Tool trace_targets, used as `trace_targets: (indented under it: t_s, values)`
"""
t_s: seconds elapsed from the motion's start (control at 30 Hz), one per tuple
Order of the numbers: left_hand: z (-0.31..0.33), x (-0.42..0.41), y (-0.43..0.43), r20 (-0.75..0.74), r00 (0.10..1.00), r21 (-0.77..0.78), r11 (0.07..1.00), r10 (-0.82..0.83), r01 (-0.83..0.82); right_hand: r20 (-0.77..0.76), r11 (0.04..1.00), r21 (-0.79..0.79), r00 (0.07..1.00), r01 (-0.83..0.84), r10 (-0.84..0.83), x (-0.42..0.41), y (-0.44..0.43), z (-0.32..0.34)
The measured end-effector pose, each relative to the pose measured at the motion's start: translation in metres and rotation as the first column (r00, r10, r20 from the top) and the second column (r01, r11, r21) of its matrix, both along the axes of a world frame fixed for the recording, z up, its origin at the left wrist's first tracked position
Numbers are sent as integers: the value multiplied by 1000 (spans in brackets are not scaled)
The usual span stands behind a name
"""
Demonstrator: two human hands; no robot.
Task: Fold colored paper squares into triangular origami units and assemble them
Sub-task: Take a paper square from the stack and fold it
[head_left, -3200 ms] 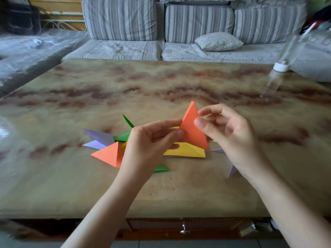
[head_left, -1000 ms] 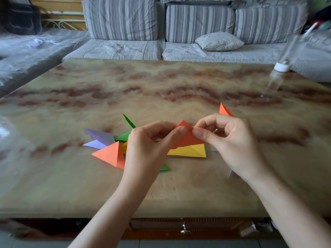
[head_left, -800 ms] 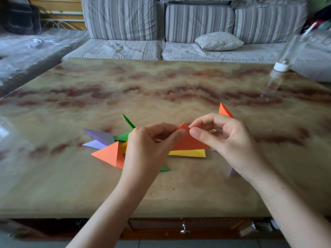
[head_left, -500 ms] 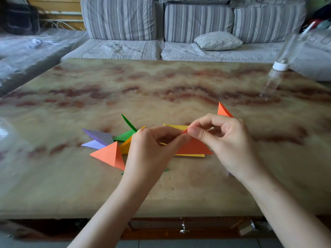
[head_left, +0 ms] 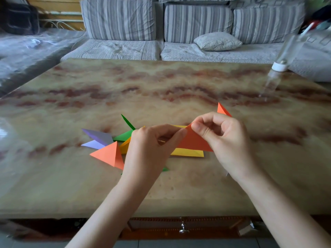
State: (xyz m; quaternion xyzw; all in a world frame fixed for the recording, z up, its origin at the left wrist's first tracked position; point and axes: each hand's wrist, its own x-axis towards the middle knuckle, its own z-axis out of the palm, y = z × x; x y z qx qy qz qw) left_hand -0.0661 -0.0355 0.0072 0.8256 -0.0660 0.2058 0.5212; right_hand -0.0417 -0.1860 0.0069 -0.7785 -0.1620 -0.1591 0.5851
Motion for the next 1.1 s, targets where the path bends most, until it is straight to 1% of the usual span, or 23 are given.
trace_targets:
  t_s: [0.07, 0.2, 0.27, 0.43, 0.63, 0.77, 0.87, 0.97, 1.03, 1.1]
  values:
    - [0, 2, 3, -11, 1000, 21, 1000, 1, -1, -11, 1000, 16, 1000, 5, -5, 1, -1, 0]
    - [1, 3, 8, -48, 997, 14, 998, -55, 56, -14, 999, 43, 1000, -3, 4, 2, -3, 3]
    - [2, 4, 9, -56, 997, 22, 999, -47, 48, -19, 999, 39, 1000, -1, 2, 3, -3, 3]
    - [3, 5, 17, -113, 991, -45, 997, -74, 69, -39, 995, 89, 998, 49, -46, 11, -13, 5]
    - [5, 7, 18, -85, 995, -11, 998, -60, 59, -35, 995, 74, 997, 67, -65, 14, -13, 2]
    - [6, 6, 18, -34, 999, 47, 998, -28, 29, -29, 995, 62, 997, 74, -72, 15, -13, 2]
    - [2, 10, 33, 37, 992, 139, 983, 119, -123, -21, 981, 103, 987, 164, -162, 19, -25, 7]
    - [2, 13, 56, 13, 978, 170, 963, 208, -207, -66, 961, 178, 977, 212, -204, 21, -41, 12]
    - [4, 10, 65, -38, 980, 234, 955, 194, -180, -101, 970, 160, 980, 185, -171, 19, -42, 10]
    - [3, 6, 68, -122, 986, 274, 959, 111, -74, -117, 981, 121, 984, 152, -138, 16, -37, 7]
